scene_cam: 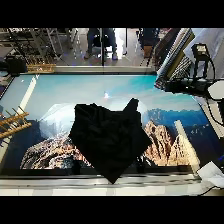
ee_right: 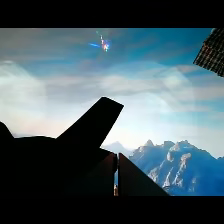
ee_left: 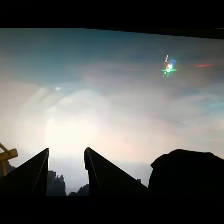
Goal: Fold the clothes and pants, and hang the long-sleeved shirts on hangers.
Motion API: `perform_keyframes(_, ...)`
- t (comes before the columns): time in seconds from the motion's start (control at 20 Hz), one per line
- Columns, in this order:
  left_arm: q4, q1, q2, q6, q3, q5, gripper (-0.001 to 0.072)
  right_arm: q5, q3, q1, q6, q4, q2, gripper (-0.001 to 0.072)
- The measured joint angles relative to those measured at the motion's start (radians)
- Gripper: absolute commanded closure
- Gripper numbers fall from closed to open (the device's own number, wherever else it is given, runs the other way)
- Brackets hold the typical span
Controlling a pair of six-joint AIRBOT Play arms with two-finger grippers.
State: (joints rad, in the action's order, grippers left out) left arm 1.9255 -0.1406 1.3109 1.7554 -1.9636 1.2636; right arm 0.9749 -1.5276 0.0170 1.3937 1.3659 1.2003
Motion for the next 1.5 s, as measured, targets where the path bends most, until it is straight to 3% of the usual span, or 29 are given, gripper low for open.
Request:
perform_keyframes(0.7, 0.0, 0.0, 0.0, 0.001, 0.0, -0.001, 0.0446, 0.0, 0.0, 0.0, 0.0, 0.0, 0.0, 0.0645)
perform_keyframes(1.0, -0.001, 0.0, 0.017, 0.004, 0.0, -0.045, 0.0445, -0.023, 0.0, 0.0, 0.0, -0.066, 0.0, 0.0682)
perform_keyframes(1.05, -0.002, 0.0, 0.022, 0.004, 0.0, -0.046, 0.0424, -0.026, 0.0, 0.0, 0.0, -0.085, 0.0, 0.0682)
perform_keyframes(1.15, -0.036, 0.0, 0.033, 0.003, 0.0, -0.044, 0.0116, -0.03, 0.0, 0.0, 0.023, -0.119, 0.0, 0.0682)
perform_keyframes(1.2, -0.08, 0.0, 0.039, -0.01, 0.0, -0.035, 0.0069, -0.025, 0.0, 0.0, 0.039, -0.138, 0.0, 0.0681)
perform_keyframes(1.3, -0.236, 0.0, 0.061, -0.092, 0.002, 0.003, 0.0073, -0.013, 0.0, 0.0, 0.057, -0.176, -0.002, 0.068)
perform_keyframes(1.35, -0.323, 0.0, 0.075, -0.131, 0.008, 0.03, 0.0073, -0.003, 0.0, 0.0, 0.065, -0.192, -0.002, 0.0649)
perform_keyframes(1.4, -0.414, 0.0, 0.092, -0.165, 0.022, 0.053, 0.0073, 0.013, 0.0, 0.0, 0.072, -0.204, -0.003, 0.0424)
perform_keyframes(1.45, -0.483, 0.0, 0.107, -0.188, 0.045, 0.075, 0.0073, 0.036, 0.0, 0.0, 0.071, -0.215, -0.002, 0.0145)
perform_keyframes(1.5, -0.544, -0.002, 0.124, -0.208, 0.08, 0.09, 0.0073, 0.059, 0.001, 0.0, 0.07, -0.223, -0.002, 0.01)
